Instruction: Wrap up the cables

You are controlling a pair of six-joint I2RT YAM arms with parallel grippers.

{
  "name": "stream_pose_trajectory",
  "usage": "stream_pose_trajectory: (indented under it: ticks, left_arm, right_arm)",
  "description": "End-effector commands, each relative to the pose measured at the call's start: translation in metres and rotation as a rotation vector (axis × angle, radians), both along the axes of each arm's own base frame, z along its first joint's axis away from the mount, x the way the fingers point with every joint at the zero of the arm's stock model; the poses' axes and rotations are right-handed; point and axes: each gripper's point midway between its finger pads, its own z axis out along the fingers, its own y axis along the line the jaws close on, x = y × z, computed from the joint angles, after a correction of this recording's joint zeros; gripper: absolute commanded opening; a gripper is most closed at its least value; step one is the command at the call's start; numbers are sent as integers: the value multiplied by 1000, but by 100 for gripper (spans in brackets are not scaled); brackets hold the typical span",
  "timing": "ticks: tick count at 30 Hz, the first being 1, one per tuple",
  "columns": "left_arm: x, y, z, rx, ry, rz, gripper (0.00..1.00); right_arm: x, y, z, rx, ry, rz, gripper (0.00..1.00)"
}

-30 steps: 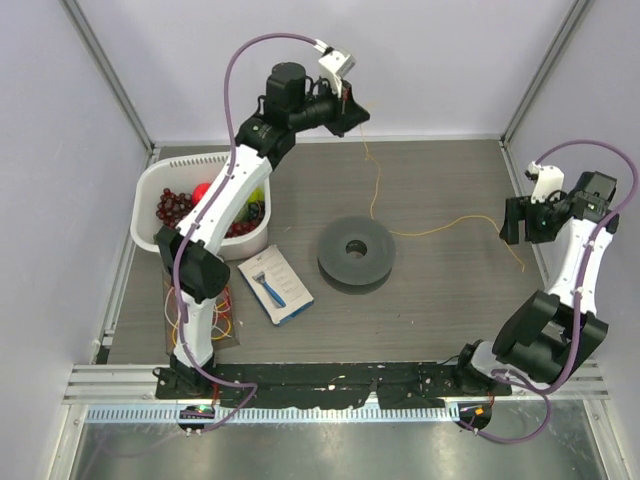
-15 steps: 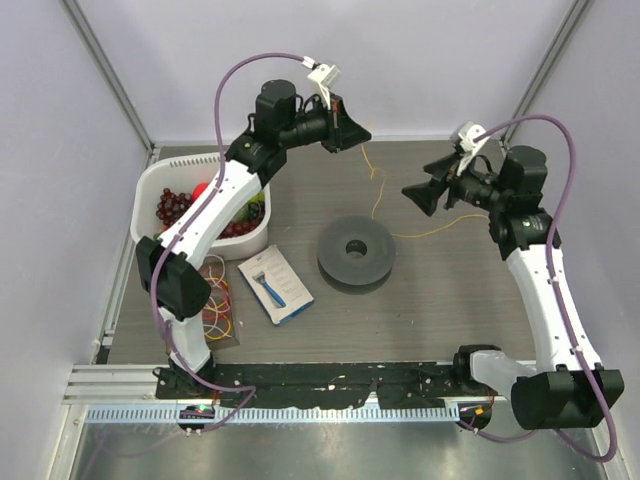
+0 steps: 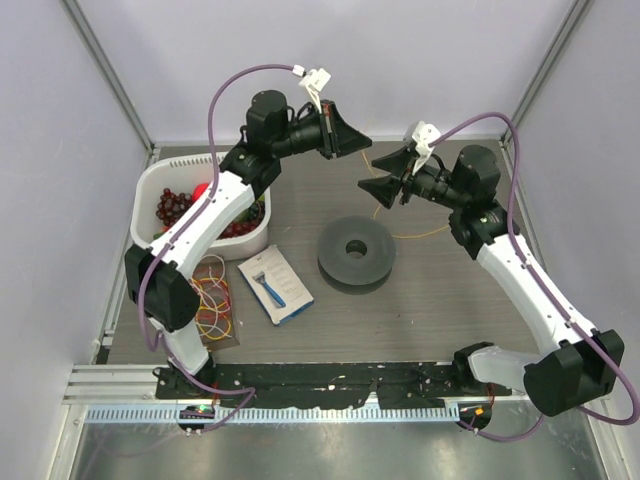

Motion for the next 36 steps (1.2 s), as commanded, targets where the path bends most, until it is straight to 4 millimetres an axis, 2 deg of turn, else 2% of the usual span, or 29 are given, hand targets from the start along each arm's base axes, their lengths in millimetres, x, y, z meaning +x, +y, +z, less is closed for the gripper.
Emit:
stream_pose_trajectory:
  ticks: [1,4,6,7,8,17,18,21,28,33,36]
  left_arm:
    - [-27,9,40,-77,-64,-32,0]
    - [-28,12,39,-69,-57,-27,0]
    - [-32,14,39,-51,-77,-38,0]
    - [-35,14,33,-26,-73,-45,0]
    - [-36,17,30,-6,-83,-44,0]
    - [-63,32,-7,221,-200,-167,0]
    - [-63,35,-19,268,-196,-177,0]
    - [-62,40,-34,342,-188,-179,0]
    - [-63,36,-52,434,-230,-200,0]
    - [-64,32,-67,541,-243,-225,0]
    - [-55,35,-76,583,-223,-193,0]
  right_arm:
    - [16,-1,15,3,-108,-55,51]
    - [19,-3,9,-22,-117,-66,37]
    - [20,-5,7,-43,-128,-79,19]
    - [21,-7,6,-58,-135,-88,6]
    - [23,-9,8,-62,-141,-105,1]
    - [20,-17,10,-154,-220,-119,1]
    - [19,-17,13,-163,-237,-111,1]
    - [14,-15,16,-180,-250,-80,1]
    - [1,-7,16,-204,-268,-5,1]
    - [-8,-1,25,-212,-300,30,1]
    - [-13,0,23,-231,-308,49,1]
